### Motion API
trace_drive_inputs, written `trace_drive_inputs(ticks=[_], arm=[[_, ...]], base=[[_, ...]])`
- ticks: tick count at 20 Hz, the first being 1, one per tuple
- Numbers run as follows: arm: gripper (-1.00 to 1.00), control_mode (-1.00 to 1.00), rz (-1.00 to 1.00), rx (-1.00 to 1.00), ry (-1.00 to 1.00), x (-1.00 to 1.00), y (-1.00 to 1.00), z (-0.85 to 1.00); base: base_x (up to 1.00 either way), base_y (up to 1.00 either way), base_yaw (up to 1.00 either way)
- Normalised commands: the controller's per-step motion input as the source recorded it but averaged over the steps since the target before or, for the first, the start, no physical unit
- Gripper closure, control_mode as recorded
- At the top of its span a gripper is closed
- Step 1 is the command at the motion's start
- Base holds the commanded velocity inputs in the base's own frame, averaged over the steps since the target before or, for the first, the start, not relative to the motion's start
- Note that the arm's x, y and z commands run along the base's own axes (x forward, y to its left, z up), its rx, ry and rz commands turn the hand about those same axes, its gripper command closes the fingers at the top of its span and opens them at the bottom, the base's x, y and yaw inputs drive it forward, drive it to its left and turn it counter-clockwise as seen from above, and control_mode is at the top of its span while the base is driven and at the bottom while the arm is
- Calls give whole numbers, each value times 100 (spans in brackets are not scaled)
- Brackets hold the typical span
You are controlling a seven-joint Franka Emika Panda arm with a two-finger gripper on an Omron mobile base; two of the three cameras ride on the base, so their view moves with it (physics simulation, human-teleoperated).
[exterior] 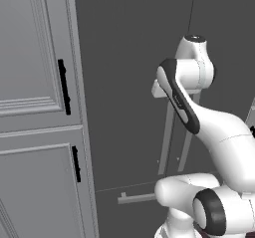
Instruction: Grab a lemon wedge from the fridge and one ice cube from the ice bowl, and put them in the glass of lemonade.
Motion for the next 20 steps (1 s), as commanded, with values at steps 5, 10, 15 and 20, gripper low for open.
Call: trace_drive_inputs(ticks=[5, 10, 15, 20], arm=[[-100, -100, 0, 1, -1, -21, -25, -7], [-100, -100, 0, 1, 2, -14, -32, -8], [-100, -100, -1, 0, 0, 0, -10, -14], [-100, -100, 0, -1, 0, -16, 0, -32]], base=[[0, 0, 0], [0, 0, 0], [0, 0, 0], [0, 0, 0]])
